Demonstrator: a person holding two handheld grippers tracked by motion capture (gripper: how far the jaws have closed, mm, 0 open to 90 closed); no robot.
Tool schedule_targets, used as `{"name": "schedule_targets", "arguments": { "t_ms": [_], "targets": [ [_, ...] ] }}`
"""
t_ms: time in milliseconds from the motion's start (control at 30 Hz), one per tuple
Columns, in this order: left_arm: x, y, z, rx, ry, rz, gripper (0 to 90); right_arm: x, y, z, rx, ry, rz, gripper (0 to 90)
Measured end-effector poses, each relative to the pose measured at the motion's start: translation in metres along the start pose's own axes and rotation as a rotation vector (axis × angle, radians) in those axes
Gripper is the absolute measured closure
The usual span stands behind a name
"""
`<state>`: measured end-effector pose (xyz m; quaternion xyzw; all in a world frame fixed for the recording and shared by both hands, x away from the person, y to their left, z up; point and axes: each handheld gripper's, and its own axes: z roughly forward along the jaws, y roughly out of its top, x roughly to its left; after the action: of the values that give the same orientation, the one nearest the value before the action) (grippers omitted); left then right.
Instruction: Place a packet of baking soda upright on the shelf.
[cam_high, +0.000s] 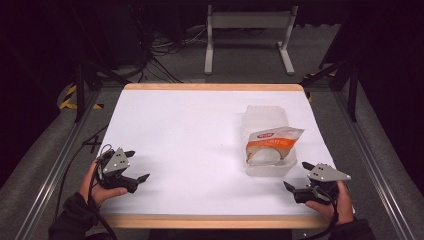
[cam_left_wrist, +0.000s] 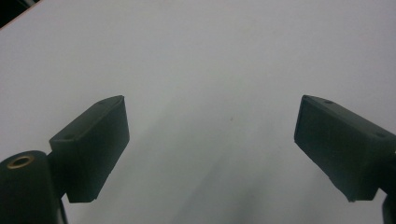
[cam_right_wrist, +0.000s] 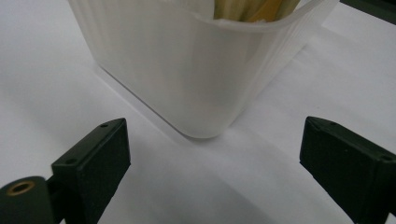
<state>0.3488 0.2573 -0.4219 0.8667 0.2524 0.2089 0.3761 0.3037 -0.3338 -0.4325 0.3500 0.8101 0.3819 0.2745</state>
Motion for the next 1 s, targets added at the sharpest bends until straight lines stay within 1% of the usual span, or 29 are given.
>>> {"name": "schedule_targets", "arguments": {
  "t_ms": [33,67,100,133,167,233,267,367,433,467,500,567,633,700,733,800,867,1000],
  "targets": [
    [0.000,-0.003,-0.001,-0.003,0.002,-0.005,11.0,0.000,0.000,0.000,-0.001,-0.002,0.004,9.4],
    [0.001,-0.010,-0.002,-0.010,0.004,-0.026,10.9,-0.001,0.000,0.000,-0.001,-0.003,0.005,9.4],
    [0.001,-0.010,-0.002,-0.010,0.004,-0.026,10.9,-0.001,0.000,0.000,-0.001,-0.003,0.005,9.4],
    [0.002,-0.016,-0.003,-0.020,0.007,-0.050,10.7,-0.001,0.000,0.000,0.000,-0.002,0.005,9.4],
    [0.002,-0.016,-0.003,-0.020,0.007,-0.050,10.6,-0.001,0.000,0.000,0.000,-0.002,0.005,9.4],
    [0.003,-0.024,-0.005,-0.031,0.016,-0.075,10.6,-0.001,0.000,0.001,0.001,-0.001,0.004,9.4],
    [0.004,-0.028,-0.006,-0.041,0.017,-0.097,10.4,-0.001,0.000,0.001,0.000,-0.001,0.005,9.4],
    [0.006,-0.039,-0.010,-0.061,0.025,-0.139,10.1,-0.001,0.000,0.001,0.000,-0.003,0.005,9.4],
    [0.008,-0.045,-0.013,-0.084,0.038,-0.166,9.9,-0.002,-0.001,0.002,0.000,-0.005,0.008,9.4],
    [0.011,-0.053,-0.018,-0.111,0.045,-0.209,9.9,-0.003,-0.001,0.002,0.002,-0.008,0.012,9.4],
    [0.011,-0.053,-0.018,-0.111,0.045,-0.209,9.8,-0.003,-0.001,0.002,0.002,-0.008,0.012,9.4],
    [0.013,-0.061,-0.022,-0.142,0.048,-0.252,9.8,-0.003,-0.002,0.002,0.002,-0.012,0.012,9.4],
    [0.014,-0.068,-0.026,-0.162,0.053,-0.284,9.7,-0.004,-0.002,0.002,-0.001,-0.014,0.017,9.3],
    [0.015,-0.071,-0.030,-0.193,0.058,-0.309,9.9,-0.005,-0.003,0.002,-0.004,-0.015,0.021,9.4],
    [0.015,-0.071,-0.031,-0.199,0.062,-0.310,10.0,-0.006,-0.003,0.002,-0.004,-0.017,0.024,9.4],
    [0.016,-0.072,-0.031,-0.193,0.065,-0.318,9.5,-0.006,-0.003,0.002,-0.006,-0.016,0.023,9.4],
    [0.016,-0.072,-0.032,-0.194,0.065,-0.309,9.5,-0.006,-0.003,0.003,-0.007,-0.017,0.021,9.3],
    [0.015,-0.073,-0.032,-0.206,0.067,-0.310,9.5,-0.005,-0.002,0.004,-0.002,-0.013,0.012,9.4]
  ]
}}
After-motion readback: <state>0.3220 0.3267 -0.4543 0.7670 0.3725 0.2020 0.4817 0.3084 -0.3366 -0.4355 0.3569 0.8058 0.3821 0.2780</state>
